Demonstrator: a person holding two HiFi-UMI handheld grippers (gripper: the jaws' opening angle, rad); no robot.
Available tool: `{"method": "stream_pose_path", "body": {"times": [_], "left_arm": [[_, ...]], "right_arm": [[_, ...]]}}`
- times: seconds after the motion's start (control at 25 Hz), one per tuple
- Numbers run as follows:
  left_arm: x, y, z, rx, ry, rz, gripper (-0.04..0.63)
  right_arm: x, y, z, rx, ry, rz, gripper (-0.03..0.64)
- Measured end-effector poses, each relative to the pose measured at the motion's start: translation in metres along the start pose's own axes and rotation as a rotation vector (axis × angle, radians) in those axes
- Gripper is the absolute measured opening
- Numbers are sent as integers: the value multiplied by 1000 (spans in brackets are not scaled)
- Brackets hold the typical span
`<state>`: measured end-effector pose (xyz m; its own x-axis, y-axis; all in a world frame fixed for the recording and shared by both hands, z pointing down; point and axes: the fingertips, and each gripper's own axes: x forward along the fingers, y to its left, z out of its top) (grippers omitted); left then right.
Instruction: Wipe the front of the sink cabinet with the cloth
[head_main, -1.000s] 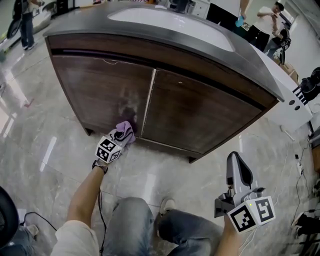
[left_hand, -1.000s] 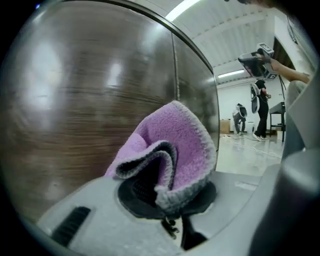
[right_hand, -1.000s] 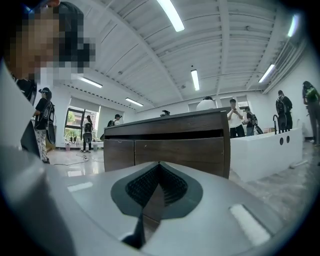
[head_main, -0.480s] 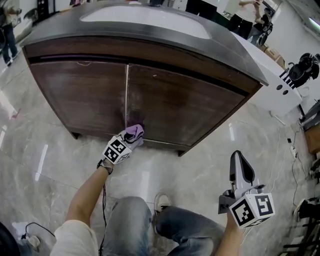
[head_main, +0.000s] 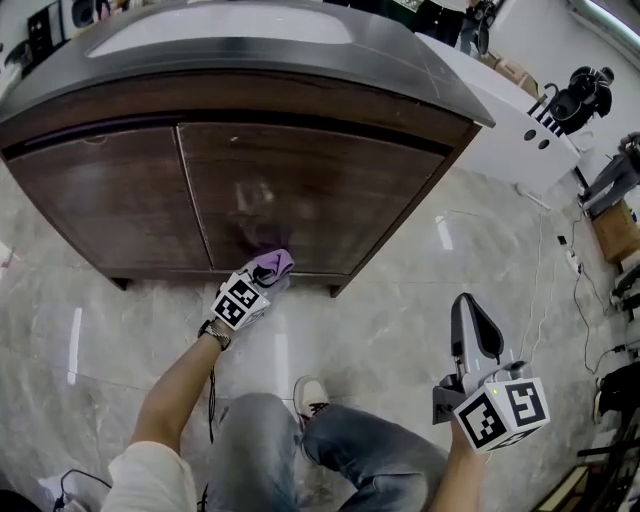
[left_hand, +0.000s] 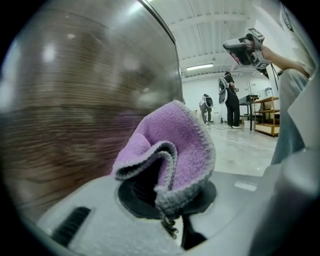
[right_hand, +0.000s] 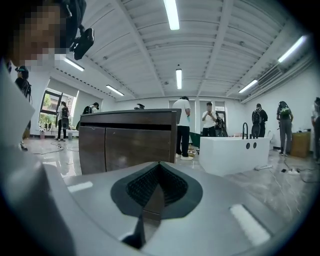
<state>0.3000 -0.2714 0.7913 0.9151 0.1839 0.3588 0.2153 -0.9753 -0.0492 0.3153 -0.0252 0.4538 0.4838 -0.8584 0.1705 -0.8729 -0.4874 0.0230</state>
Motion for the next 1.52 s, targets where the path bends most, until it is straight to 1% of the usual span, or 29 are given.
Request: {"method": "stream_pose_path", "body": {"times": [0.16, 0.28, 0.44, 0.56, 0.68, 0.8, 0.92, 1.08, 1.24, 1.36, 1.52], "left_arm": [[32, -22, 8, 12, 10, -51, 54], [62, -46, 19, 40, 24, -102, 54], [100, -76, 40, 88, 19, -168, 54], [124, -94, 53, 120, 12, -205, 54], [147, -112, 60, 149, 17, -240, 54], [164, -125, 65, 134, 16, -258, 54], [177, -140, 75, 145, 8, -278, 54], [185, -170, 88, 175, -12, -338, 54], [178, -186, 113, 207, -50, -371, 52], [164, -192, 134, 214, -87, -377, 52], [133, -189, 160, 210, -126, -367, 52]], "right_arm": [[-5, -10, -7, -19, 21, -17, 8], [-12, -24, -13, -9, 32, -49, 8], [-20, -37, -21, -13, 52, -84, 8], [-32, -52, -26, -25, 65, -131, 8], [-48, -68, -34, -5, 75, -180, 8], [-61, -79, -39, 8, 77, -218, 8], [-72, -87, -39, 15, 66, -243, 8], [-83, -91, -39, 15, 62, -269, 8], [-84, -91, -39, 15, 56, -275, 8], [-80, -89, -38, 13, 53, -269, 8], [-76, -85, -38, -11, 66, -273, 8]]}}
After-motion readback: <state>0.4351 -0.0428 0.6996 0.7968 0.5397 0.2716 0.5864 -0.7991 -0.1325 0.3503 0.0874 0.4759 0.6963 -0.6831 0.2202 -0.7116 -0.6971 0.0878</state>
